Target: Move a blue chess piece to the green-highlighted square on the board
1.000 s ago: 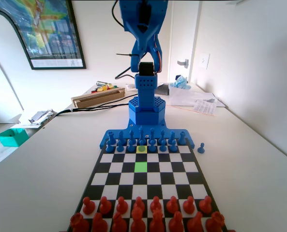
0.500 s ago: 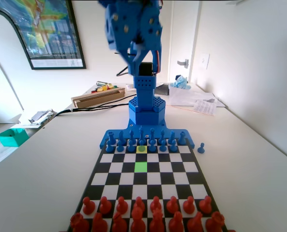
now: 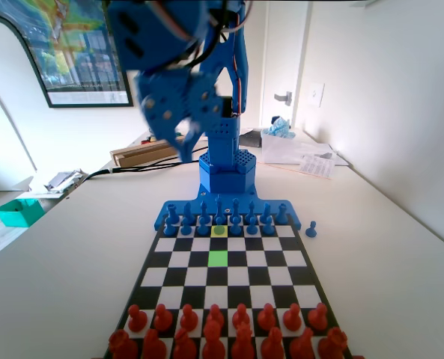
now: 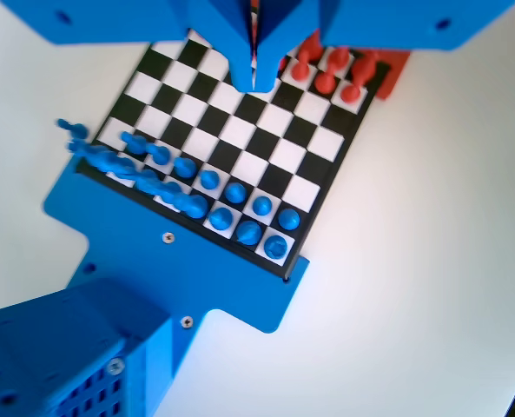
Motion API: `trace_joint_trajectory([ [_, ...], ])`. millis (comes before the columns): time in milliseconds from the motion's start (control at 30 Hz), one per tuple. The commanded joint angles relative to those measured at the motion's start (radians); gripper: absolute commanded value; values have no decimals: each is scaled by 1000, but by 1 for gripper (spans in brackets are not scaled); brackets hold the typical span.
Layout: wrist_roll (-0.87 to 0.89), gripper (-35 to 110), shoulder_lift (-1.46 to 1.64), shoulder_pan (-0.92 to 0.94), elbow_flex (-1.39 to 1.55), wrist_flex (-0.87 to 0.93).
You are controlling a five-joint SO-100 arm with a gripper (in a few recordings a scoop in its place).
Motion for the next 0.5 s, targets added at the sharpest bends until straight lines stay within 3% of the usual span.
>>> trace_joint_trajectory([
  [0,-23,3,-41,49,15,-49],
  [233,89,6,-78,5,95,-204],
  [467,179,8,-18,-98,141,-199],
])
